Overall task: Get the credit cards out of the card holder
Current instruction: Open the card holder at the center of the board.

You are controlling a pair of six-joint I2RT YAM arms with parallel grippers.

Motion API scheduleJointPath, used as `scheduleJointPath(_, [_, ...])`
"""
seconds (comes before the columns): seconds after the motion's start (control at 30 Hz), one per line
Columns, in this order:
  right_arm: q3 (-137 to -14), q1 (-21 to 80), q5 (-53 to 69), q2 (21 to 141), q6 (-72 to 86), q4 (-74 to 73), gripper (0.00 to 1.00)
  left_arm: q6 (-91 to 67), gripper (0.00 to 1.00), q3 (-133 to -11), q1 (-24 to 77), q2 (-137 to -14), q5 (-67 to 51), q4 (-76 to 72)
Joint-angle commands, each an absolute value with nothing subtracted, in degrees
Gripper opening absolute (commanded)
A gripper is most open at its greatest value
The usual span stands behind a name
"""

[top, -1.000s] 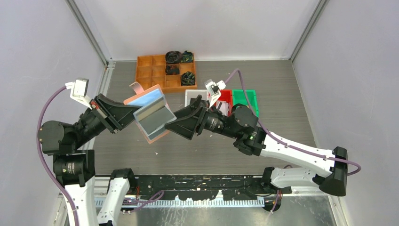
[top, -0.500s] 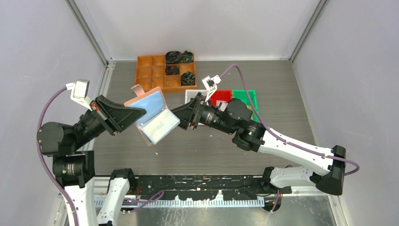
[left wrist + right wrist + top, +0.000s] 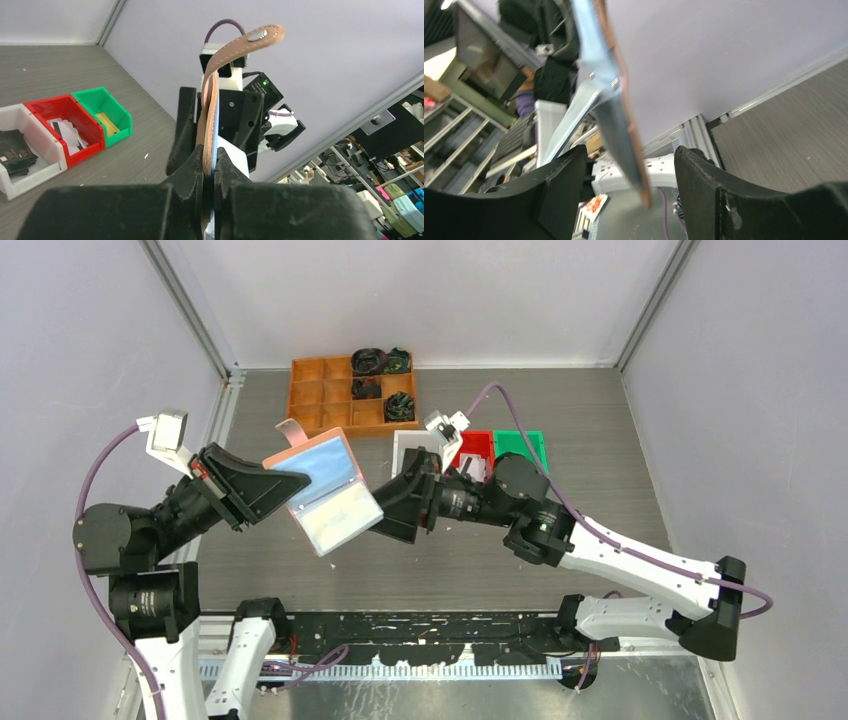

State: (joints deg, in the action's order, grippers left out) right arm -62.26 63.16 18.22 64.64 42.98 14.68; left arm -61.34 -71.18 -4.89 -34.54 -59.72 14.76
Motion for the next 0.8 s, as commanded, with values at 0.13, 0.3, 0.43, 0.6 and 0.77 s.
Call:
scheduleJointPath(0.13, [-59.16, 63.37, 30.79, 59.83, 42.81, 26.77, 0.68, -62.70, 0.00, -74.47, -4.84, -35.94, -58.20, 11.08])
scheduleJointPath(0.3, [-59.65, 63.43, 30.22, 60.79, 43.31, 27.99, 0.60, -62.81, 0.00, -75.41, -4.91, -36.49, -58.02, 11.73])
scheduleJointPath(0.43, [-60.37, 63.41, 28.81, 61.06, 42.15, 26.96, 0.51, -62.78, 0.00, -76.34, -4.91, -36.89, -58.01, 12.09])
scheduleJointPath(0.6, [-60.13, 63.42, 26.87, 60.01, 39.56, 25.18, 0.42, -63.47, 0.00, -77.32, -4.87, -37.69, -57.93, 12.52])
scheduleJointPath(0.77, [-60.91, 63.42, 23.68, 59.83, 36.75, 21.73, 0.31, -63.95, 0.00, -77.77, -4.92, -38.13, -57.85, 12.23])
